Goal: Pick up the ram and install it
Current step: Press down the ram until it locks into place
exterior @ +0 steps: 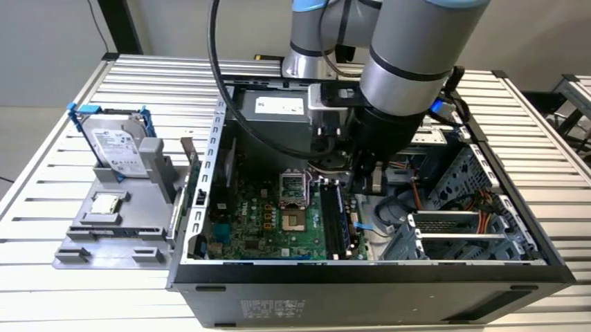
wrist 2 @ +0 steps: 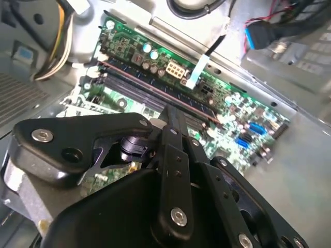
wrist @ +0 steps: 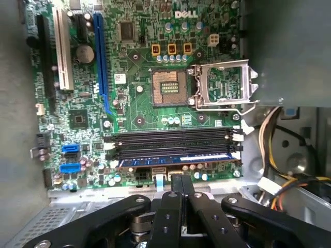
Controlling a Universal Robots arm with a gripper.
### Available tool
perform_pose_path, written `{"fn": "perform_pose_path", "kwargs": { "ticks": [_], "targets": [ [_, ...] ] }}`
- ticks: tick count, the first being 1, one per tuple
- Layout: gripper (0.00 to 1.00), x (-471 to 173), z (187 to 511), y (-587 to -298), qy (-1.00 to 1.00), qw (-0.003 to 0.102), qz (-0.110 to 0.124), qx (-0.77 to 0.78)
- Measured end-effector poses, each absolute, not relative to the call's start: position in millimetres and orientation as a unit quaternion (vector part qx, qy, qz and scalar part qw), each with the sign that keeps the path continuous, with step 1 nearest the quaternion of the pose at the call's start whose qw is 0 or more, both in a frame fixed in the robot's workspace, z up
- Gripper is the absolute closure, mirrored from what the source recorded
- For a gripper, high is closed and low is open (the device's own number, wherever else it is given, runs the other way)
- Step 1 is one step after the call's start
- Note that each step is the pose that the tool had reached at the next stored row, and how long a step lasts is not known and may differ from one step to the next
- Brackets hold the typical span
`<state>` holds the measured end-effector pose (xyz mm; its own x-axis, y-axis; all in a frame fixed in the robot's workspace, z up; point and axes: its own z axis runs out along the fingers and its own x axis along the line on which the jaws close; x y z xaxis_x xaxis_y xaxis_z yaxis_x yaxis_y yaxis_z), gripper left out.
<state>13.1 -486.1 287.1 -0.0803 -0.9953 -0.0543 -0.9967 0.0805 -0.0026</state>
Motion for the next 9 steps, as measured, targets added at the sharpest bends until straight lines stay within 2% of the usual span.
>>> {"fn": "perform_pose_path", "kwargs": {
  "ticks": [9],
  "targets": [
    [1.0,13.1,325.8,-486.1,0.735,0.021,0.017,-0.678]
  ]
}}
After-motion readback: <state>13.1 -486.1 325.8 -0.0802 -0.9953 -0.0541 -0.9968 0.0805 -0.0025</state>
